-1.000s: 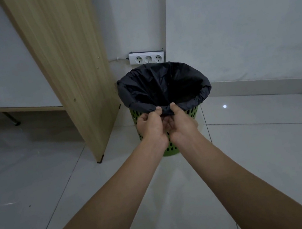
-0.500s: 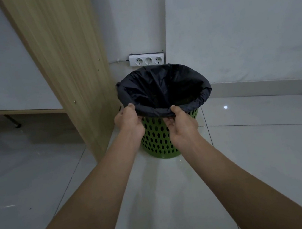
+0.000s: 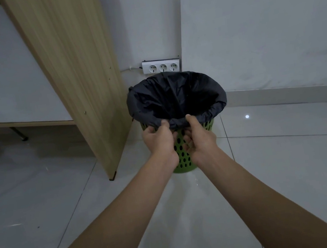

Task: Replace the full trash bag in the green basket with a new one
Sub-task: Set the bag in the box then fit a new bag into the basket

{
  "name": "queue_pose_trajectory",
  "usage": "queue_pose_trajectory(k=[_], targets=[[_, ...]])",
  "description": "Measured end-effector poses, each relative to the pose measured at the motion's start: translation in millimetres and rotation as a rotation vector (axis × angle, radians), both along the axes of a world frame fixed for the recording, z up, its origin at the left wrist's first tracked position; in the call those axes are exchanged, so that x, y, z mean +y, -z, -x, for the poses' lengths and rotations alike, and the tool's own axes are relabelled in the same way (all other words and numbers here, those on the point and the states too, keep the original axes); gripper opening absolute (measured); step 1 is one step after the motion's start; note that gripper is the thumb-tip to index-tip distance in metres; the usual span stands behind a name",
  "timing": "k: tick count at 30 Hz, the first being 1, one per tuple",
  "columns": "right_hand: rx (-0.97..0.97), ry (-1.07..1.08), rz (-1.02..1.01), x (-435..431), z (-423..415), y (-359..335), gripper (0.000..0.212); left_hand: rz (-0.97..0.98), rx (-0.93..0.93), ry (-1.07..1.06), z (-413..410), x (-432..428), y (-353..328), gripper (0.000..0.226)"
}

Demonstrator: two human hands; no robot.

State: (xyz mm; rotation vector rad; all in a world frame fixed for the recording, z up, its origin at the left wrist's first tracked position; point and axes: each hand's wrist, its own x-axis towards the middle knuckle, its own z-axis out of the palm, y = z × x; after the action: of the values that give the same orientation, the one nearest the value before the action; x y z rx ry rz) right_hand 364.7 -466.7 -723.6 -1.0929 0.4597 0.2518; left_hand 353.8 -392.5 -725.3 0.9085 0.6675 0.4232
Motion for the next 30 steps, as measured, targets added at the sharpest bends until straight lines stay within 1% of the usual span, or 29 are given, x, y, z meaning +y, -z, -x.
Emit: queue_pose_trajectory(k=[2, 4, 7, 9, 10, 12, 14, 16, 18, 20, 22, 24, 27, 29, 30], targets=[[-0.008, 0.098, -0.067, -4, -4, -2, 0.024, 0.009, -0.02, -0.029, -4, 6, -2, 0.028], [-0.034, 0.129, -0.148, -9, -9, -5, 0.021, 0.02, -0.039, -0.033, -6, 13, -3, 0.03], [-0.044, 0.061, -0.253, -9, -7, -7, 0.02, 0.048, -0.059, -0.042, -10, 28, -2, 0.032], [-0.046, 0.005, -0.277, -4, -6, -5, 0.018, 0.076, -0.078, -0.061, -13, 33, 1, 0.034], [-0.05, -0.041, -0.274, -2, -5, -4, 0.017, 0.08, -0.066, -0.066, -12, 32, 4, 0.035], [-0.053, -0.16, -0.242, 1, -3, -1, 0.016, 0.064, 0.025, -0.046, -8, 23, 11, 0.042], [-0.046, -0.193, -0.197, 5, 2, 2, 0.016, 0.053, 0.074, 0.012, -4, 12, 13, 0.046], [-0.045, -0.083, -0.117, 9, 5, 4, 0.02, 0.046, 0.057, 0.057, -5, 10, 12, 0.046], [-0.07, 0.05, -0.07, 9, 3, 2, 0.026, 0.036, 0.03, 0.068, -8, 13, 9, 0.038], [-0.107, 0.119, -0.13, 4, -4, -2, 0.028, 0.039, -0.008, 0.081, -7, 15, 6, 0.027], [-0.109, 0.124, -0.188, -2, -11, -7, 0.023, 0.027, -0.039, 0.098, -6, 17, 4, 0.018], [-0.091, 0.057, -0.272, -7, -13, -9, 0.019, 0.015, -0.05, 0.081, -6, 21, 1, 0.015], [-0.081, -0.092, -0.402, -7, -10, -7, 0.02, 0.076, -0.063, 0.006, -7, 25, 1, 0.019], [-0.086, -0.156, -0.395, -6, -8, -4, 0.019, 0.104, -0.051, 0.001, -4, 22, 1, 0.026], [-0.09, -0.178, -0.368, -5, -6, -2, 0.018, 0.094, -0.041, 0.033, -3, 20, 2, 0.027]])
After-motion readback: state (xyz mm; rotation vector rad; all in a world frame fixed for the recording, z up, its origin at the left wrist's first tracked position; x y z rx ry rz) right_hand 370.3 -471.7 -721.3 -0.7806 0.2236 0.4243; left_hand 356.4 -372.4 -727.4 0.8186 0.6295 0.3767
